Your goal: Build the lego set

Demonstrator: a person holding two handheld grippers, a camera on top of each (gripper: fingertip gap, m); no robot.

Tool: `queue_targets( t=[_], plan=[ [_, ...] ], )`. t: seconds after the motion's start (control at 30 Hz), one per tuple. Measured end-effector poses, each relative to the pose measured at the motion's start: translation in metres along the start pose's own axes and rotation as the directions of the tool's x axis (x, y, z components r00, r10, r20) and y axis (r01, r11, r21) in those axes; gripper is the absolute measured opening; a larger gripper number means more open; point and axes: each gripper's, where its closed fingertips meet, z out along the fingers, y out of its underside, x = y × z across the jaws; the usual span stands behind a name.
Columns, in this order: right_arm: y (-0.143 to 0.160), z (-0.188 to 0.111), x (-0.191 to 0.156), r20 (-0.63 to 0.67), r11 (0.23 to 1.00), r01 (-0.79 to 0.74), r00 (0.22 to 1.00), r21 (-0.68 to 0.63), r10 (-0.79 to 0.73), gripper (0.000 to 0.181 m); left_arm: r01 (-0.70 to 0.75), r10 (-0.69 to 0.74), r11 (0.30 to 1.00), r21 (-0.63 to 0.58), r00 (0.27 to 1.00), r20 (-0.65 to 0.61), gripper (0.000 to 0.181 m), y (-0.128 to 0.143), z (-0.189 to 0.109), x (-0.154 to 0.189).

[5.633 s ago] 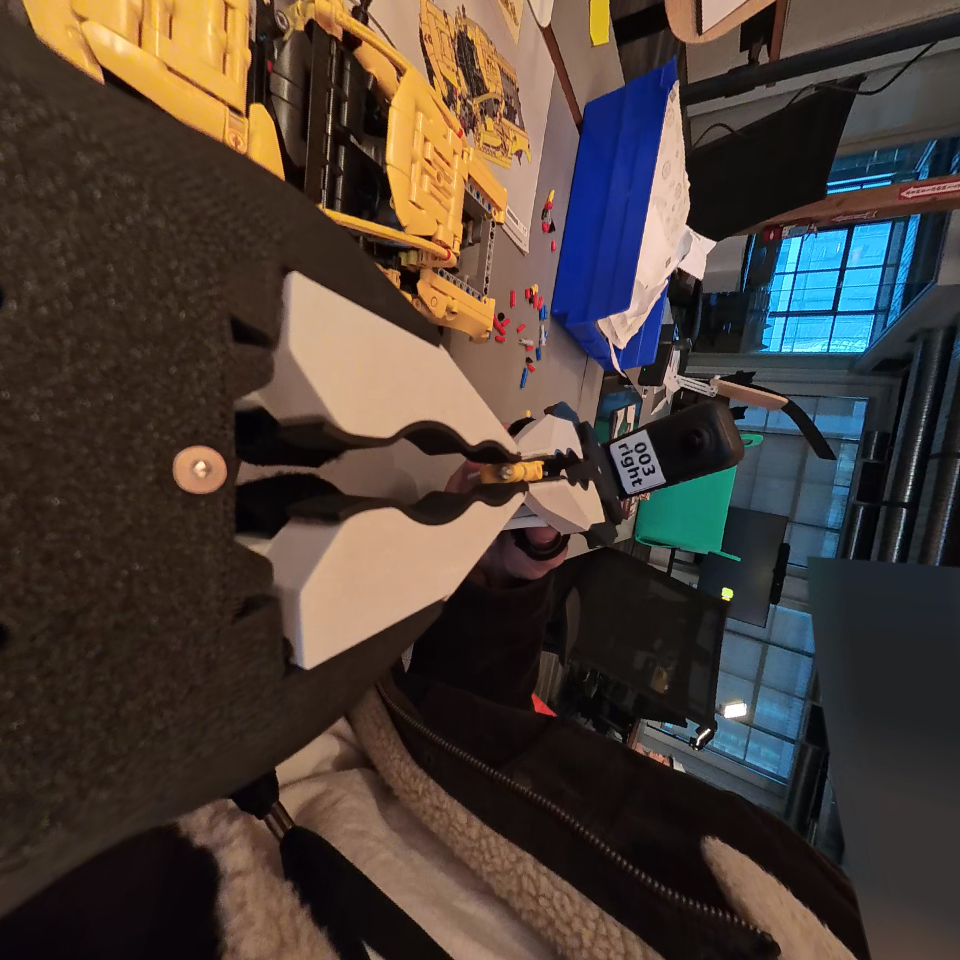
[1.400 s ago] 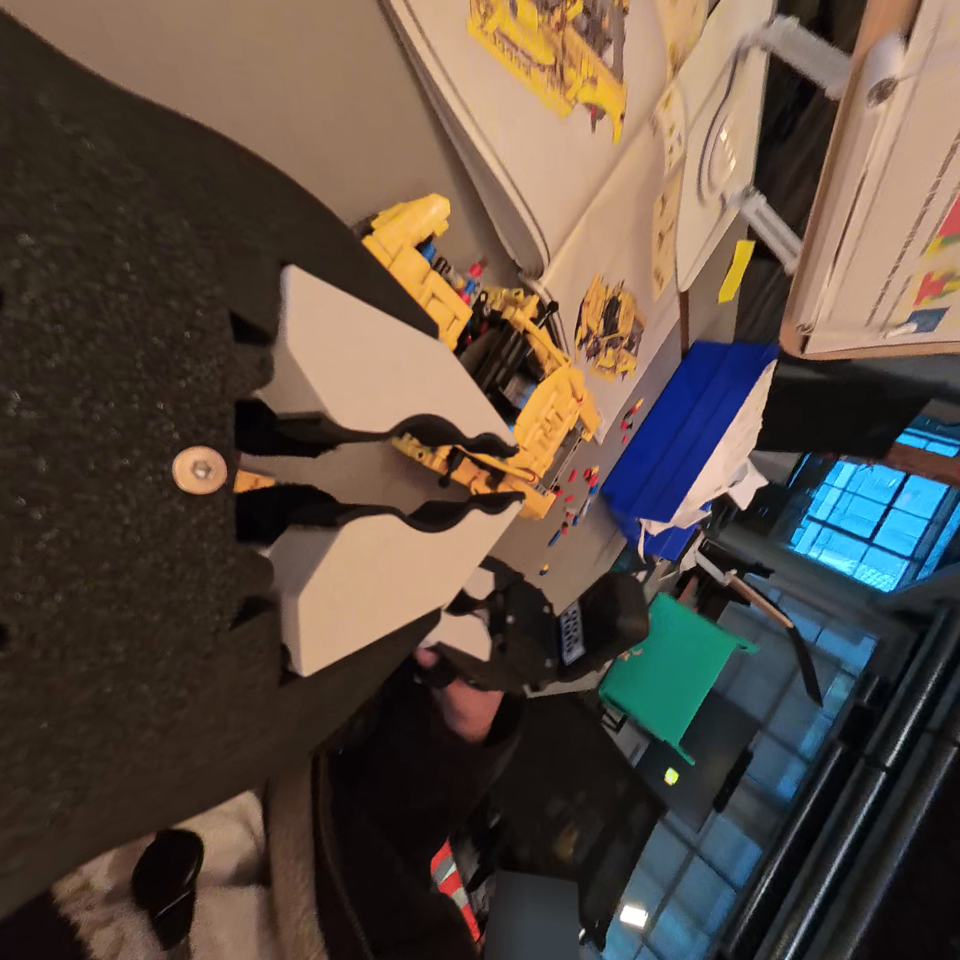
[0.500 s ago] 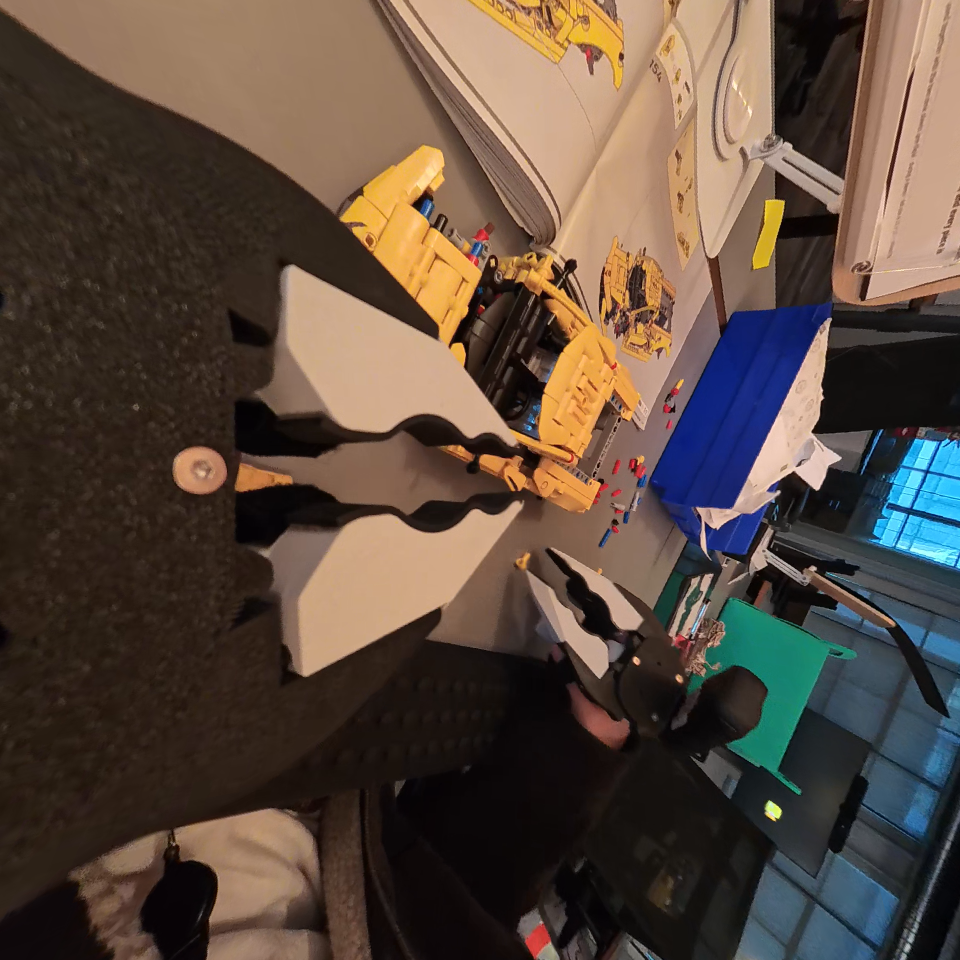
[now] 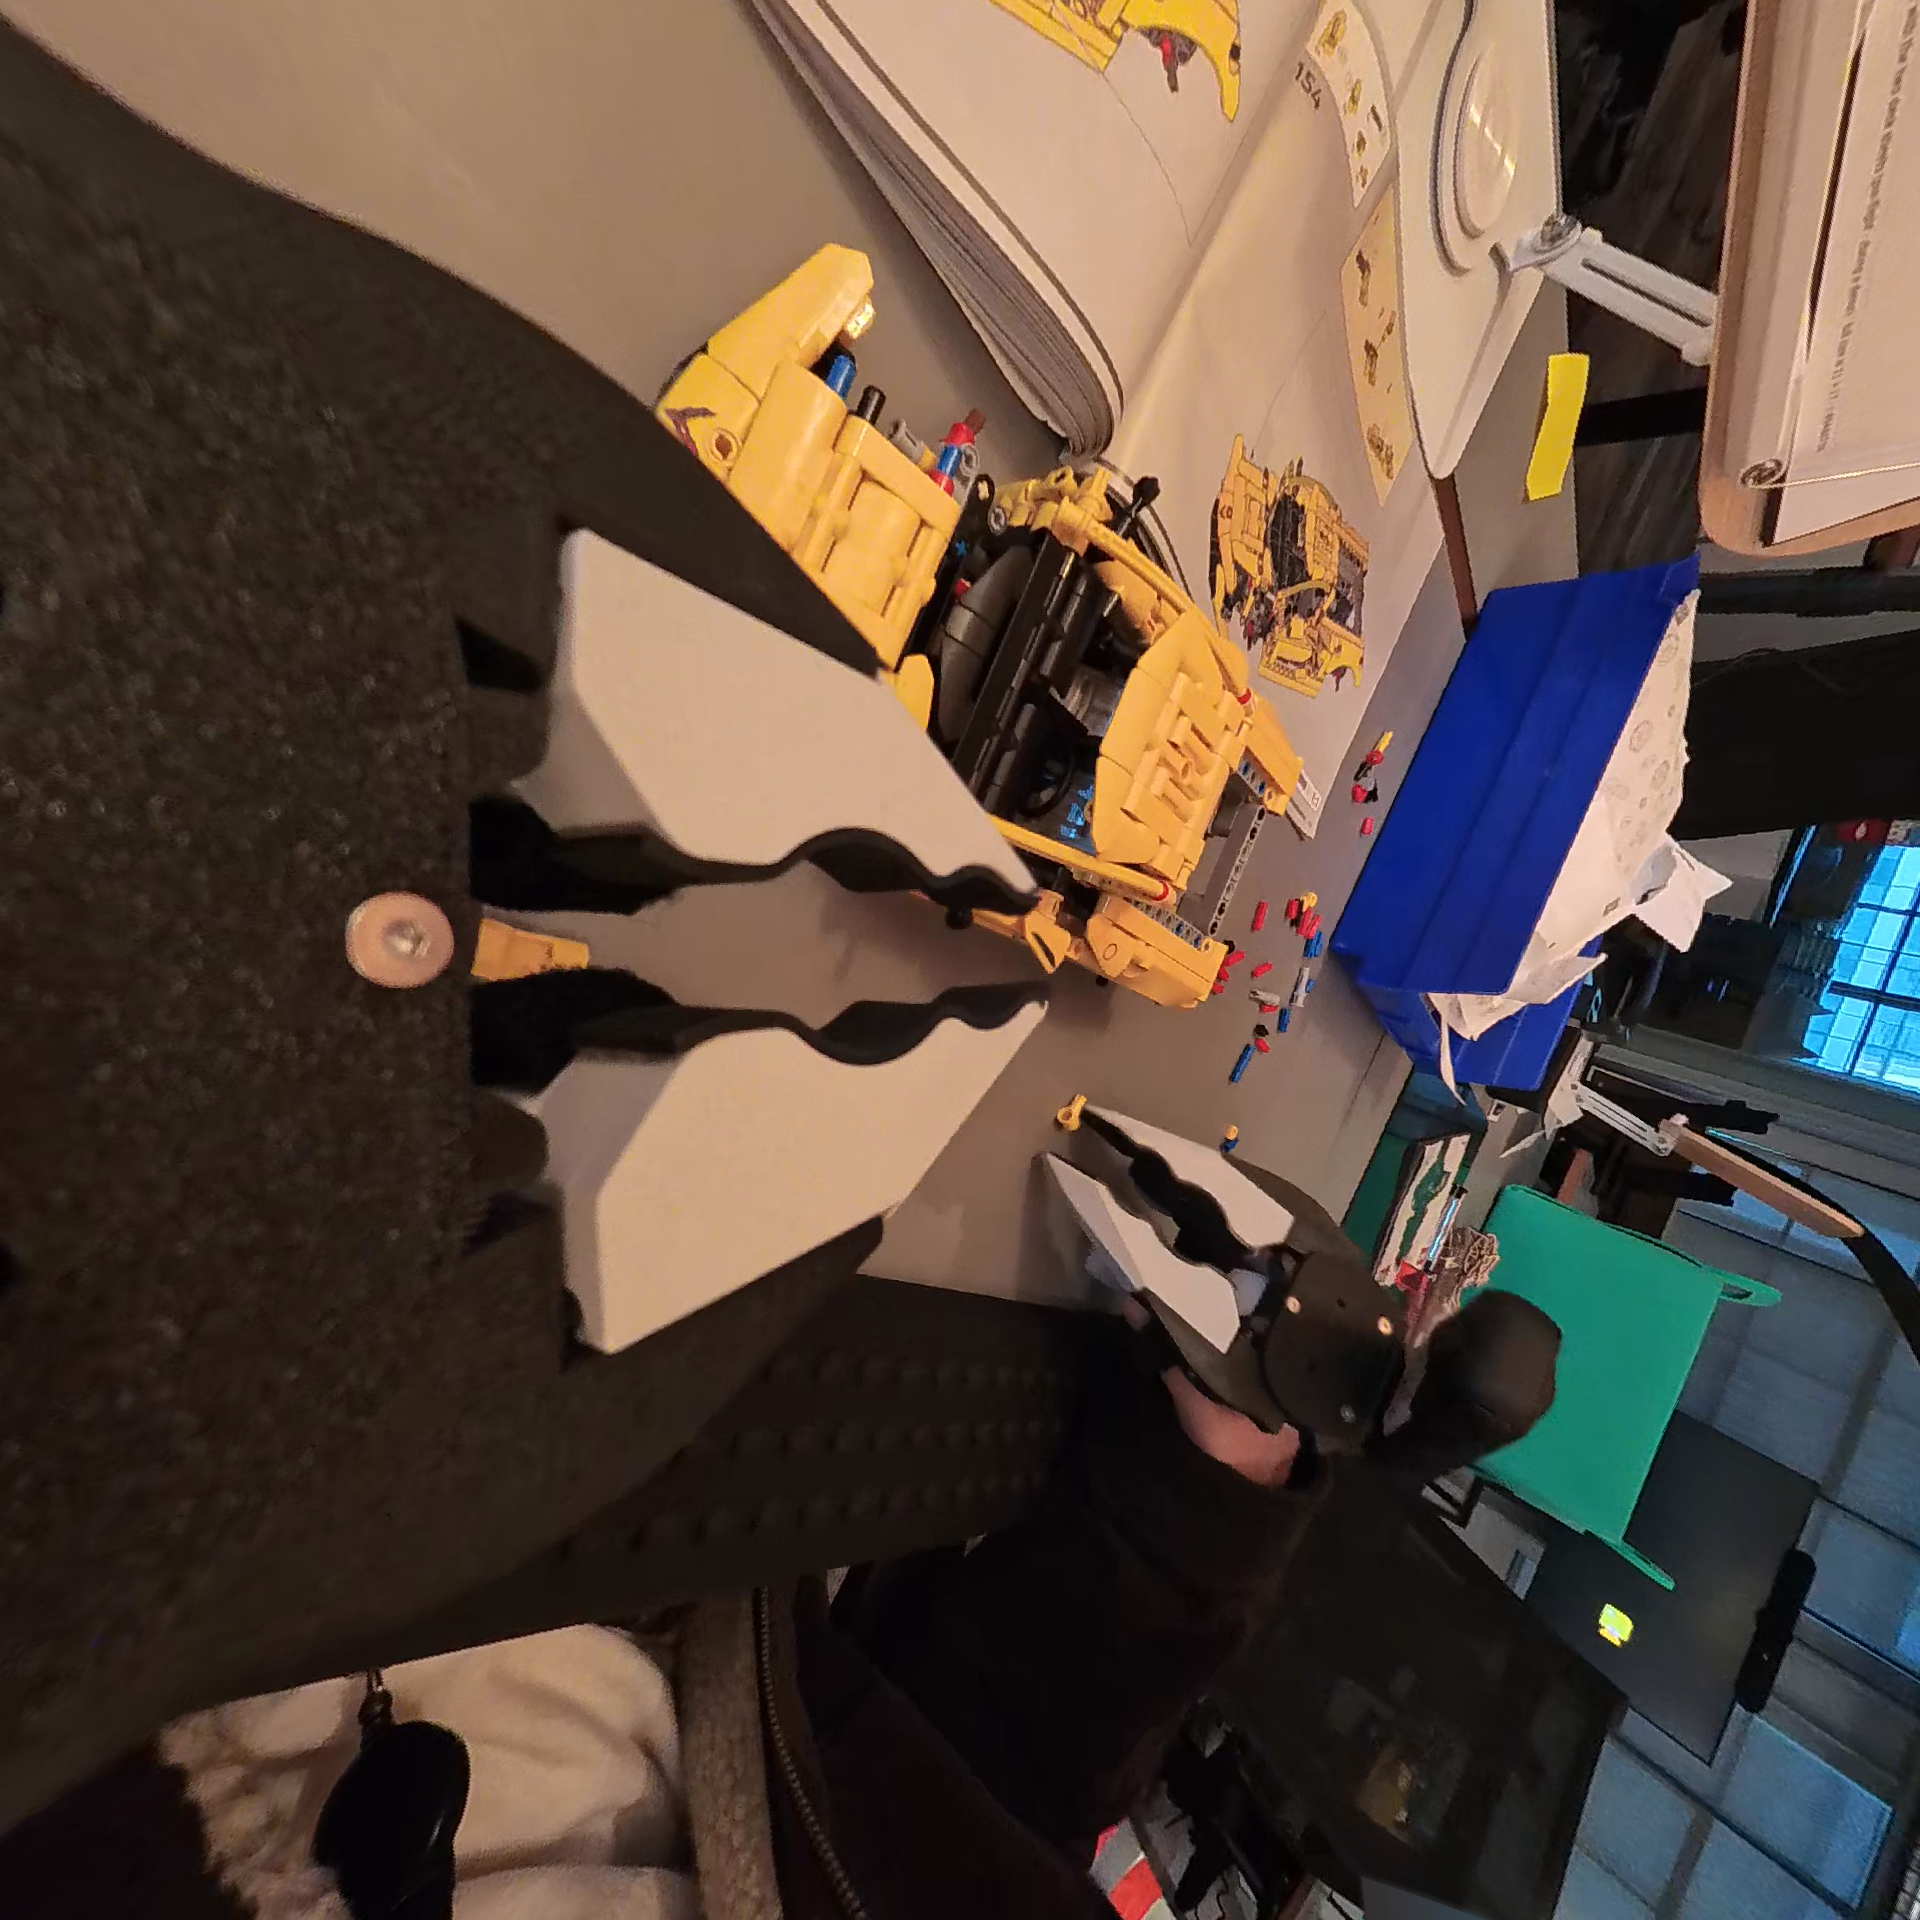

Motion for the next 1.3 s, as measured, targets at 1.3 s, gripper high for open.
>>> queue_targets(
  t=[1.3],
  plan=[
    [-0.143, 0.021, -0.095, -0.249, 0.806, 0.493, 0.868, 0.328, -0.429, 0.008, 0.342, -0.395, 0.916, -0.211, 0.864, -0.312, 0.005, 0.024, 0.022, 0.063]
  ],
)
